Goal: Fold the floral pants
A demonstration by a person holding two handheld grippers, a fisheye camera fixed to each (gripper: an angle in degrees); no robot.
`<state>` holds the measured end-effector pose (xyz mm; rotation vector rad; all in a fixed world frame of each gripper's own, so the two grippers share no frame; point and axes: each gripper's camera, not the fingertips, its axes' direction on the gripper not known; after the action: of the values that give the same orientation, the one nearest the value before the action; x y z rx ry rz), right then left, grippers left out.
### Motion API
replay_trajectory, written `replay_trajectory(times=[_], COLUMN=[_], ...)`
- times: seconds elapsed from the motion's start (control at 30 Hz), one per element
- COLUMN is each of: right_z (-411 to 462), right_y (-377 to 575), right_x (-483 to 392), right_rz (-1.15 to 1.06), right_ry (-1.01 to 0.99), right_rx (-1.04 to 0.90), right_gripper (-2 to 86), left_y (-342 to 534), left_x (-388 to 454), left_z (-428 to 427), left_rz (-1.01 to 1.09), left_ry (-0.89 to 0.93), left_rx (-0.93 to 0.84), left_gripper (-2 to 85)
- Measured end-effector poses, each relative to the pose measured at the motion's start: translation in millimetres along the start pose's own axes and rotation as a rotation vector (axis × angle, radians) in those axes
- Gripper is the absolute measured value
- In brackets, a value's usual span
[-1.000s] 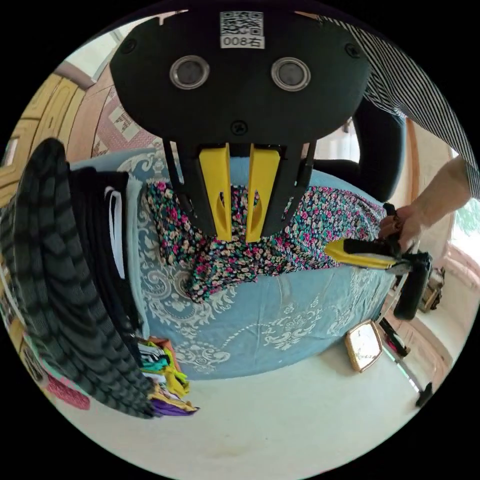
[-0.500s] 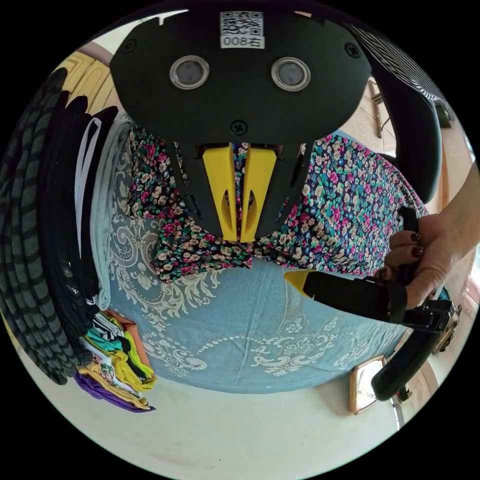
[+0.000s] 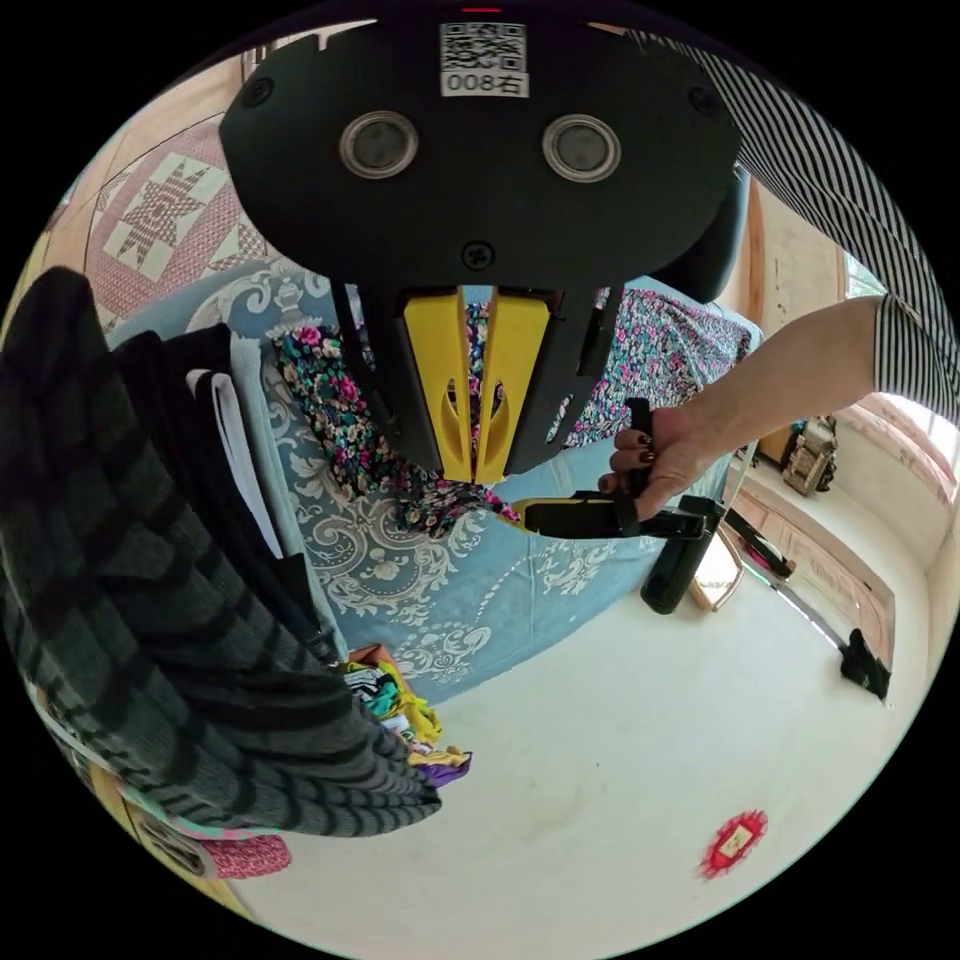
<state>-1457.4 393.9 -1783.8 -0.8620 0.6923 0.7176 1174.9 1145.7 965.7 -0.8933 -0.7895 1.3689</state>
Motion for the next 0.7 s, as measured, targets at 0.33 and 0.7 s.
replay_trajectory(times=[0.33,0.7], right_z=[-19,-23], right_y=[39,68], right_x=[62,106], right_rz=[0.082,0.087], right_ry=[-0.044,-0.067], right_rx=[0.006,-0.017], right_gripper=[0.1,0.1], left_y=[-76,-113], left_x=[21,46], left_z=[32,24], left_rz=[-0.095,-0.133], left_ry=[-0.013,-0.014], left_rx=[-0.109,-0.07], left_gripper=[5.5,3.9])
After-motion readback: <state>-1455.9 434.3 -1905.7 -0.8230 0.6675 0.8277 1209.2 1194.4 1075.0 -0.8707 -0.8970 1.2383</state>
